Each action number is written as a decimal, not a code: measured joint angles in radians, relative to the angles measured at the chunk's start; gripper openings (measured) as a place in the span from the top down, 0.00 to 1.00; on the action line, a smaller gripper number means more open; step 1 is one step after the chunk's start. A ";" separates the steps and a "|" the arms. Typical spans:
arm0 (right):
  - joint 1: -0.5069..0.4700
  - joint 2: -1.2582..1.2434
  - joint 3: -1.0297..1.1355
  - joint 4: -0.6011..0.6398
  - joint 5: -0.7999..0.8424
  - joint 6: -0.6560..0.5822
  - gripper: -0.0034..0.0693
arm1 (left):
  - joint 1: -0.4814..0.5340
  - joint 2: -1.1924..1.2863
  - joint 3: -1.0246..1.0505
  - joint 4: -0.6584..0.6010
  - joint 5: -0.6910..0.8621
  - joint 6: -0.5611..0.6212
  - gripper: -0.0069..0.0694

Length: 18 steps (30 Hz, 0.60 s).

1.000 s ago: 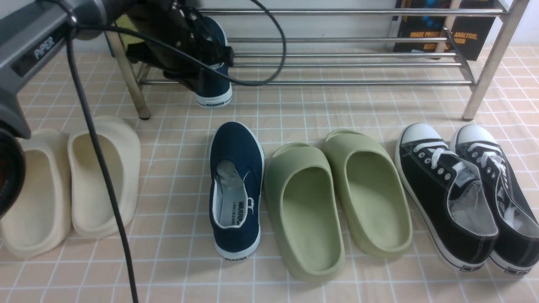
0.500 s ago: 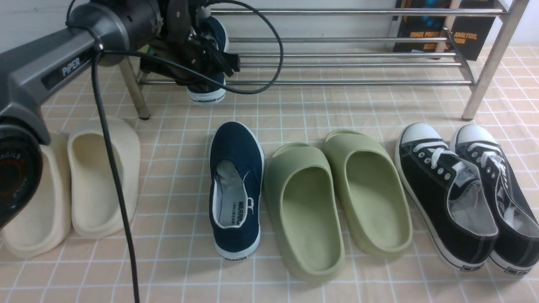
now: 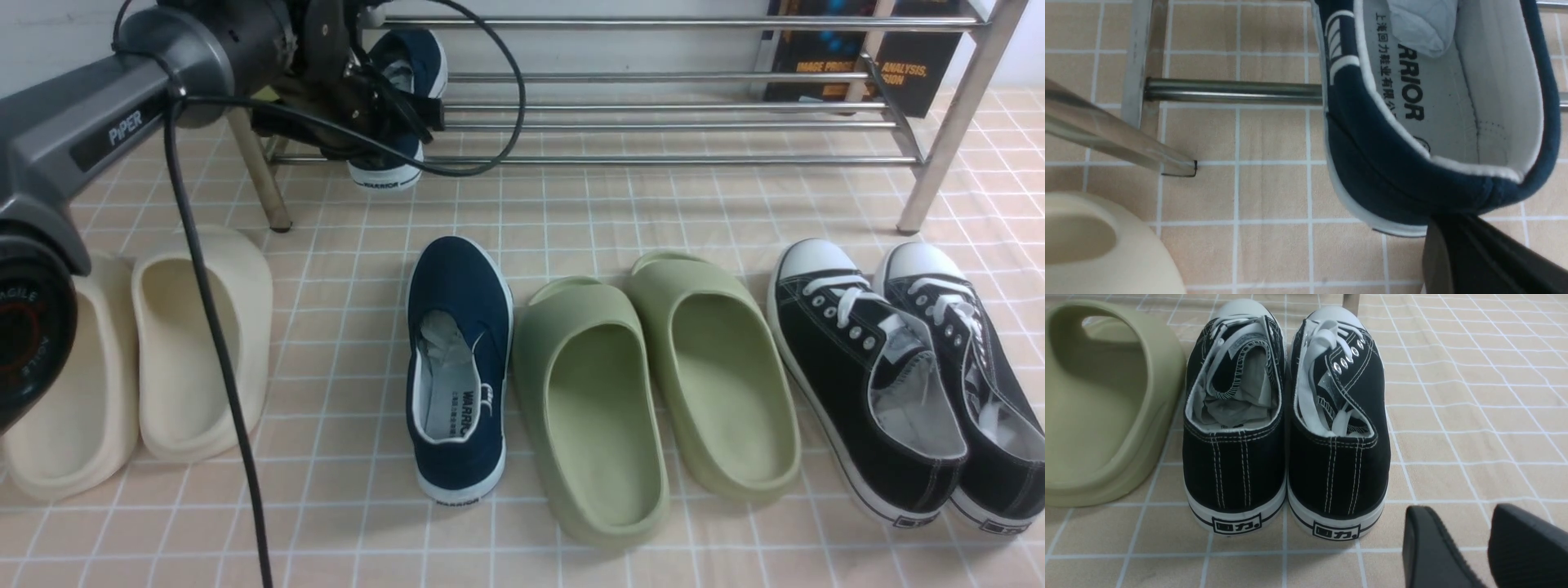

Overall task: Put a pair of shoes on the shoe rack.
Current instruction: Use the left arm to put a shoe into the shoe rack, then use the left arm to grab the shoe closest to it

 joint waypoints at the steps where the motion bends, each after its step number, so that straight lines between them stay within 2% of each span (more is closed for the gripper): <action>1: 0.000 0.000 0.000 0.000 0.000 0.000 0.62 | 0.000 -0.002 -0.004 0.001 0.012 0.000 0.88; 10: 0.000 0.000 0.000 -0.001 0.000 0.000 0.62 | 0.000 -0.260 -0.044 0.013 0.329 0.087 0.87; 15: 0.000 0.000 0.000 -0.001 0.000 0.000 0.62 | 0.000 -0.467 0.133 0.001 0.383 0.108 0.87; 17: 0.000 0.000 0.000 -0.001 0.000 0.000 0.62 | 0.000 -0.576 0.310 -0.031 0.371 0.117 0.87; 18: 0.000 0.000 0.000 -0.001 0.000 0.000 0.62 | 0.000 -0.584 0.324 -0.031 0.369 0.117 0.87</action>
